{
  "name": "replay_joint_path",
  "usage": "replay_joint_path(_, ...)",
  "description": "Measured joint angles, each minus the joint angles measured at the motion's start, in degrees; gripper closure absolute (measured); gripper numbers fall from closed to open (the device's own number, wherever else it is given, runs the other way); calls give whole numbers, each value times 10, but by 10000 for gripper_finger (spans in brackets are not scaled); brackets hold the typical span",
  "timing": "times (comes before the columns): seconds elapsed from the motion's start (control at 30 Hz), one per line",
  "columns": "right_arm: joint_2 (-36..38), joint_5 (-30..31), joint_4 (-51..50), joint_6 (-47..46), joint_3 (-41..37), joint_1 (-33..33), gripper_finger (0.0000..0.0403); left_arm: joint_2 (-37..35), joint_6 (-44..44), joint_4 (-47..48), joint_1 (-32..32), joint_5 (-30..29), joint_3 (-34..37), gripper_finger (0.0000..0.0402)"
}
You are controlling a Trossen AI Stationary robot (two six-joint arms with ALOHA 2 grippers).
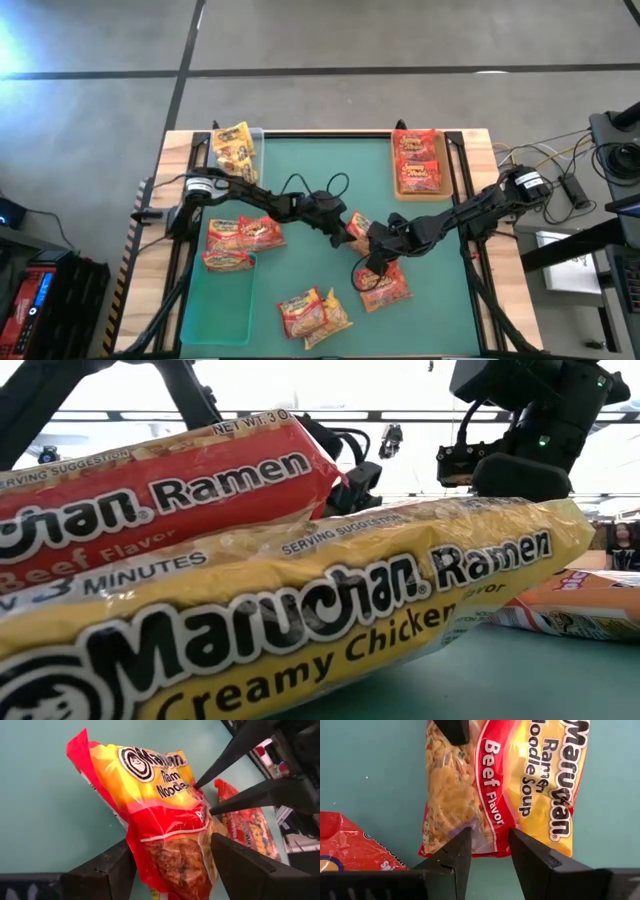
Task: Sort Maruchan noodles
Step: Put the red noodle pack into the green bin
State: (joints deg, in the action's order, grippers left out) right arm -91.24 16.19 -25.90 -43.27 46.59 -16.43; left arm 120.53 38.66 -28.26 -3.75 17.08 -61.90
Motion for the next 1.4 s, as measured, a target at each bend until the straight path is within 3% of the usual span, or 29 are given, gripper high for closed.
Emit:
replay_joint_path(0.2, 0, 6, 3, 15, -2, -2, 275, 0, 2, 8, -3, 11, -3, 182)
replay_joint_path(0.63, 31, 17, -59, 35, 21, -26, 275, -3, 29, 16, -22, 30, -4, 250)
replay_joint_path(1.03, 120, 35, -130, -54, 18, -76, 275, -47, -1, 53, -37, 64, -1, 295)
replay_joint_path(1.2, 118, 35, -131, -63, 14, -85, 275, -99, -45, 146, -37, 65, -1, 299)
replay_joint_path(1.4, 106, 49, -128, -63, 6, -87, 275, -192, -103, 322, -30, 63, -1, 300)
